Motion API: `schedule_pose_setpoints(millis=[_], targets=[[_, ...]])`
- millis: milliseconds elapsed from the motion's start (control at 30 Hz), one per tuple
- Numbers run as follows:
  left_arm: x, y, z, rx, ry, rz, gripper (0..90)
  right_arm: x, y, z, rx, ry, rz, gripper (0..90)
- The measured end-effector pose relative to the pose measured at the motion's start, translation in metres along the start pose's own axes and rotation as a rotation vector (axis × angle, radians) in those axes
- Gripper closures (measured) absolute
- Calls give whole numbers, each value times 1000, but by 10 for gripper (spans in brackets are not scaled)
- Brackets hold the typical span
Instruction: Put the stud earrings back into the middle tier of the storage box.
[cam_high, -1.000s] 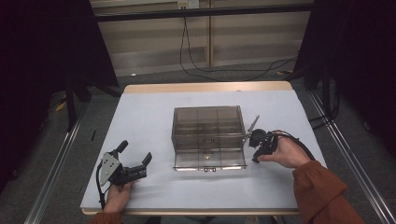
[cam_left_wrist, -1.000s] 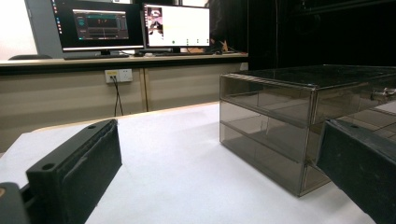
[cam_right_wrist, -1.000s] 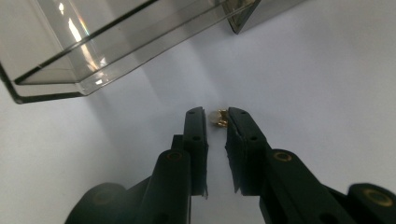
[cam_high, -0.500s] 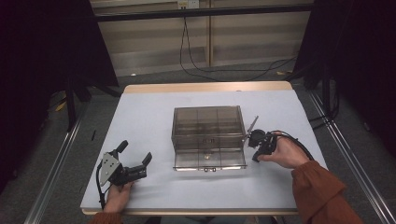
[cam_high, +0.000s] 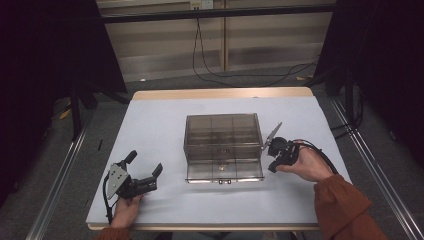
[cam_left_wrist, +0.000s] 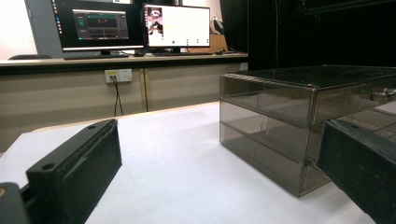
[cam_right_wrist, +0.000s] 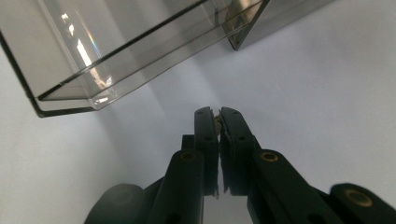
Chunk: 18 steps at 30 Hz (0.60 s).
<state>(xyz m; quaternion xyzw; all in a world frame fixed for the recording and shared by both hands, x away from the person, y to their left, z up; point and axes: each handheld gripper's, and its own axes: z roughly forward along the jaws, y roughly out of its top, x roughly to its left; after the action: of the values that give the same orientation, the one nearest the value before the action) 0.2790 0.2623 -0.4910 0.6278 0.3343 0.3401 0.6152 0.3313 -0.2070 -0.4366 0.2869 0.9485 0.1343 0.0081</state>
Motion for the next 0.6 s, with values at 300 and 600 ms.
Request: schedule_pose_setpoints(millis=[300, 600], targets=[[0, 0, 0, 0, 0, 1, 0, -3, -17, -9, -138, 36, 57, 867], [0, 0, 0, 0, 0, 1, 0, -1, -31, -21, -273, 58, 93, 868]])
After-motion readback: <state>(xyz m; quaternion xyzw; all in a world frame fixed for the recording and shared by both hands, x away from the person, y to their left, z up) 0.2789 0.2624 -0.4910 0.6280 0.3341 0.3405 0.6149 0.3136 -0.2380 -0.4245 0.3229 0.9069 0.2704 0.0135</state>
